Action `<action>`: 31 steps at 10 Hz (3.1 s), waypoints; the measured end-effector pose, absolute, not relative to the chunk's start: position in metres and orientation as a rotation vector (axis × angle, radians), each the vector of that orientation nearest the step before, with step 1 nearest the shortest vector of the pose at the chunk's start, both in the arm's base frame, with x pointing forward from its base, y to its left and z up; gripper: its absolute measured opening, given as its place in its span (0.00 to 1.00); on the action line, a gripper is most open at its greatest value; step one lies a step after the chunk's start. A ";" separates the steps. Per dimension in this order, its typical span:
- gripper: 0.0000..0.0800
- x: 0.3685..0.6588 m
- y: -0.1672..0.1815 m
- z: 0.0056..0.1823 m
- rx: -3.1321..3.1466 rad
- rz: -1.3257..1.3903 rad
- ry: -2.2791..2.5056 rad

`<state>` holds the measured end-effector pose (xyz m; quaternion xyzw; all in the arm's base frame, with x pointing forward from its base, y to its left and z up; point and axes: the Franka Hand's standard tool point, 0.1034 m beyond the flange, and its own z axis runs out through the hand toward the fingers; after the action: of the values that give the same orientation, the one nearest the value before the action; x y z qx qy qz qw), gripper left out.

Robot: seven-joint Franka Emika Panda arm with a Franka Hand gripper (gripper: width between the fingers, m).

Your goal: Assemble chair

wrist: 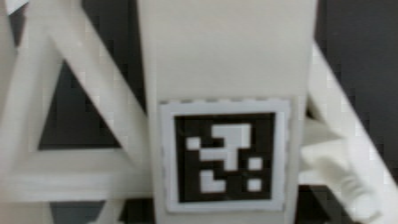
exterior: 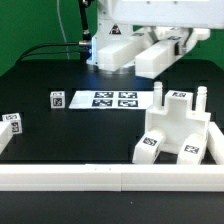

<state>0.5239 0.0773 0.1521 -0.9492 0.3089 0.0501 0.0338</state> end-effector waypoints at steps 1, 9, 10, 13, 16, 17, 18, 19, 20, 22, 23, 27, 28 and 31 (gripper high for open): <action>0.36 0.527 0.093 0.150 -2.935 0.150 0.911; 0.36 0.572 0.120 0.150 -3.063 -0.010 0.649; 0.36 0.572 0.121 0.149 -3.061 -0.009 0.645; 0.36 0.573 0.118 0.143 -3.063 -0.016 0.653; 0.36 0.573 0.114 0.129 -3.073 -0.075 0.592; 0.36 0.573 0.113 0.125 -3.077 -0.070 0.592; 0.36 0.575 0.114 0.122 -3.079 -0.075 0.591; 0.36 0.574 0.112 0.117 -3.083 -0.069 0.592; 0.36 0.573 0.111 0.113 -3.085 -0.073 0.593; 0.36 0.572 0.111 0.109 -3.086 -0.063 0.598; 0.36 0.572 0.111 0.107 -3.076 -0.056 0.618; 0.36 0.572 0.108 0.099 -3.077 -0.042 0.613; 0.36 0.574 0.105 0.099 -3.068 -0.046 0.604; 0.70 0.576 0.107 0.099 -3.067 -0.063 0.596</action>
Offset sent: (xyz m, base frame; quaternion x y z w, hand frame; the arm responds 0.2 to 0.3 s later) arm 0.0000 0.0000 0.0000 0.0000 0.0000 0.0000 1.0000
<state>0.5756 0.1069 0.0993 -0.9814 0.1906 -0.0202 0.0084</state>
